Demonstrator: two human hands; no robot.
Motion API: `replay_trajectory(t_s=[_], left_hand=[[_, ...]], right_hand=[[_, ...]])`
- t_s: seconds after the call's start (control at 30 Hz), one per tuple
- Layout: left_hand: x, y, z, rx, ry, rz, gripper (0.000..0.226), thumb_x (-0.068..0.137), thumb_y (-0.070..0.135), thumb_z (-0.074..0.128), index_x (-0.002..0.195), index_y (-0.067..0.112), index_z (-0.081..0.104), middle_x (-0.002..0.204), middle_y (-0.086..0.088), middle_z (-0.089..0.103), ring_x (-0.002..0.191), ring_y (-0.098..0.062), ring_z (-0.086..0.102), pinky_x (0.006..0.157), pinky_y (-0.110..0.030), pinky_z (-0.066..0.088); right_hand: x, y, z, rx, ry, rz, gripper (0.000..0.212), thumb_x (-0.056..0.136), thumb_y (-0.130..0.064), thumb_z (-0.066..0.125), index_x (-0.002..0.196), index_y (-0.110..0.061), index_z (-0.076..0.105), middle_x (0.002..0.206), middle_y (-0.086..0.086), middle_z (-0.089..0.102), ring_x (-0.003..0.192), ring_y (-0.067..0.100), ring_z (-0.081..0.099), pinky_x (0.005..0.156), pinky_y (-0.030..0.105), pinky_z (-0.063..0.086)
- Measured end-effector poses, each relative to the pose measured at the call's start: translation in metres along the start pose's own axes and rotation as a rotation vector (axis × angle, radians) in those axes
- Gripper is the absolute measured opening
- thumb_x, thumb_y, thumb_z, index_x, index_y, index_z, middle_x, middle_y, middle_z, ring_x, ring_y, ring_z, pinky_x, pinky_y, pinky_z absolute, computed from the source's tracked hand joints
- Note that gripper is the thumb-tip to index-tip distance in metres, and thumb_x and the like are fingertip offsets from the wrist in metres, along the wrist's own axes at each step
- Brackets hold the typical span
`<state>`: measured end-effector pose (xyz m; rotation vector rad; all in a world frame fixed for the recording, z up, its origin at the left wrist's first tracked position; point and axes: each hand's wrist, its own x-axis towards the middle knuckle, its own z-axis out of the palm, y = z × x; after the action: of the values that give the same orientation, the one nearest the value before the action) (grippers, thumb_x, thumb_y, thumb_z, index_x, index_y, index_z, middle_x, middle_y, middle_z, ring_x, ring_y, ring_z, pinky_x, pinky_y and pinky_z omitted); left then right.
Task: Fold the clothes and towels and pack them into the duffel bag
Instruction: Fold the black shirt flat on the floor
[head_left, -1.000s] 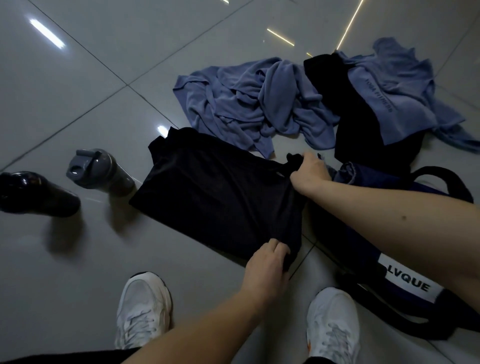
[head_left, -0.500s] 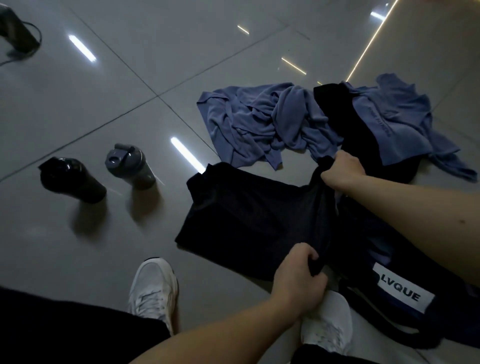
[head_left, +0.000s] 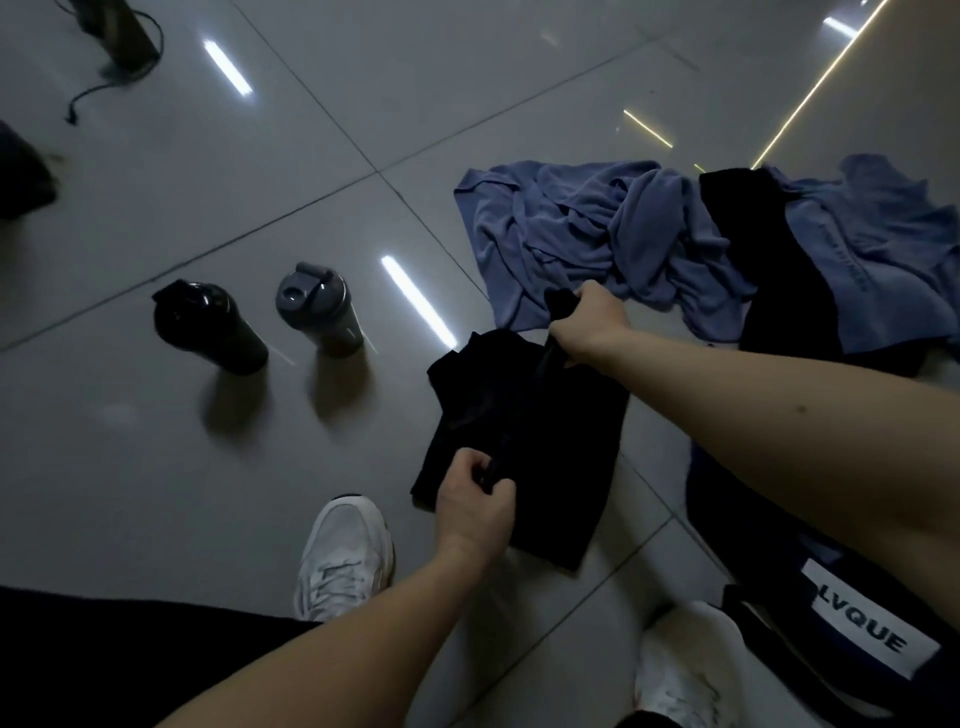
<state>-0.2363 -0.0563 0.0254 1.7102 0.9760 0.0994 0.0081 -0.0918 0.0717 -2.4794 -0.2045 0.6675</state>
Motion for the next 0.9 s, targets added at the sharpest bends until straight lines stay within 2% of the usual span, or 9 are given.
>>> replay_trajectory(t_s=[0.13, 0.3, 0.4, 0.47, 0.57, 0.6, 0.7, 0.77, 0.9], left_hand=[[0.025, -0.015, -0.023, 0.077, 0.076, -0.125, 0.014, 0.082, 0.011, 0.062, 0.085, 0.019, 0.052, 0.073, 0.006, 0.056, 0.067, -0.014, 0.052, 0.063, -0.023, 0.035], [0.040, -0.034, -0.030, 0.159, 0.065, -0.195, 0.018, 0.085, 0.015, 0.057, 0.102, 0.017, 0.052, 0.102, -0.004, 0.061, 0.089, -0.024, 0.057, 0.078, -0.029, 0.041], [0.046, -0.038, -0.026, 0.220, 0.094, -0.209, 0.024, 0.084, 0.013, 0.055, 0.107, 0.016, 0.051, 0.112, -0.005, 0.058, 0.089, -0.021, 0.052, 0.081, -0.029, 0.038], [0.047, -0.039, -0.025, 0.273, 0.104, -0.204, 0.030, 0.084, 0.010, 0.054, 0.113, 0.015, 0.051, 0.117, -0.004, 0.054, 0.093, -0.019, 0.048, 0.083, -0.029, 0.037], [0.049, -0.044, -0.022, 0.407, 0.131, -0.113, 0.037, 0.085, 0.016, 0.057, 0.120, 0.011, 0.051, 0.121, -0.007, 0.049, 0.112, -0.025, 0.047, 0.094, -0.036, 0.038], [0.050, -0.045, -0.021, 0.456, 0.125, -0.094, 0.039, 0.086, 0.021, 0.059, 0.122, 0.010, 0.050, 0.123, -0.007, 0.049, 0.116, -0.026, 0.044, 0.098, -0.037, 0.037], [0.054, -0.050, -0.020, 0.592, 0.082, -0.064, 0.044, 0.090, 0.031, 0.060, 0.128, 0.011, 0.048, 0.128, -0.007, 0.047, 0.121, -0.026, 0.042, 0.101, -0.039, 0.038], [0.058, -0.052, -0.023, 0.586, 0.022, -0.071, 0.039, 0.095, 0.026, 0.056, 0.130, 0.012, 0.047, 0.131, -0.008, 0.047, 0.119, -0.029, 0.048, 0.099, -0.042, 0.042], [0.065, -0.052, -0.032, 0.635, 0.001, -0.049, 0.021, 0.095, 0.012, 0.050, 0.115, 0.013, 0.047, 0.121, -0.009, 0.051, 0.103, -0.031, 0.055, 0.081, -0.041, 0.044]], right_hand=[[0.010, -0.019, 0.042, 0.009, -0.032, -0.021, 0.034, 0.088, -0.014, 0.067, 0.115, -0.009, 0.047, 0.109, 0.012, 0.054, 0.091, 0.030, 0.055, 0.070, 0.038, 0.044], [0.016, -0.021, 0.080, -0.001, -0.035, -0.047, 0.032, 0.087, -0.011, 0.063, 0.113, -0.009, 0.044, 0.106, 0.008, 0.050, 0.092, 0.026, 0.052, 0.074, 0.032, 0.038], [0.022, -0.018, 0.094, 0.049, -0.059, -0.066, 0.035, 0.087, -0.013, 0.065, 0.116, -0.010, 0.046, 0.110, 0.008, 0.055, 0.095, 0.026, 0.056, 0.080, 0.035, 0.048], [0.023, -0.015, 0.101, 0.141, -0.133, -0.083, 0.043, 0.085, -0.017, 0.070, 0.123, -0.013, 0.048, 0.115, 0.009, 0.058, 0.101, 0.028, 0.061, 0.085, 0.044, 0.058], [0.015, -0.009, 0.106, 0.328, -0.241, -0.080, 0.055, 0.086, -0.017, 0.071, 0.136, -0.017, 0.047, 0.130, 0.007, 0.051, 0.104, 0.027, 0.061, 0.076, 0.043, 0.063], [0.012, -0.004, 0.106, 0.338, -0.232, -0.102, 0.055, 0.088, -0.016, 0.068, 0.139, -0.018, 0.046, 0.134, 0.005, 0.049, 0.105, 0.025, 0.061, 0.078, 0.042, 0.063], [-0.006, 0.018, 0.098, 0.155, -0.125, -0.233, 0.047, 0.092, -0.013, 0.060, 0.138, -0.016, 0.051, 0.131, 0.004, 0.056, 0.105, 0.019, 0.061, 0.097, 0.033, 0.052], [-0.023, 0.045, 0.092, 0.030, -0.115, -0.321, 0.037, 0.094, -0.011, 0.058, 0.131, -0.013, 0.057, 0.124, 0.004, 0.059, 0.107, 0.018, 0.060, 0.096, 0.027, 0.047], [-0.057, 0.102, 0.085, -0.171, -0.175, -0.450, 0.026, 0.093, -0.017, 0.060, 0.119, -0.016, 0.062, 0.119, -0.002, 0.054, 0.108, 0.015, 0.056, 0.093, 0.034, 0.050]])
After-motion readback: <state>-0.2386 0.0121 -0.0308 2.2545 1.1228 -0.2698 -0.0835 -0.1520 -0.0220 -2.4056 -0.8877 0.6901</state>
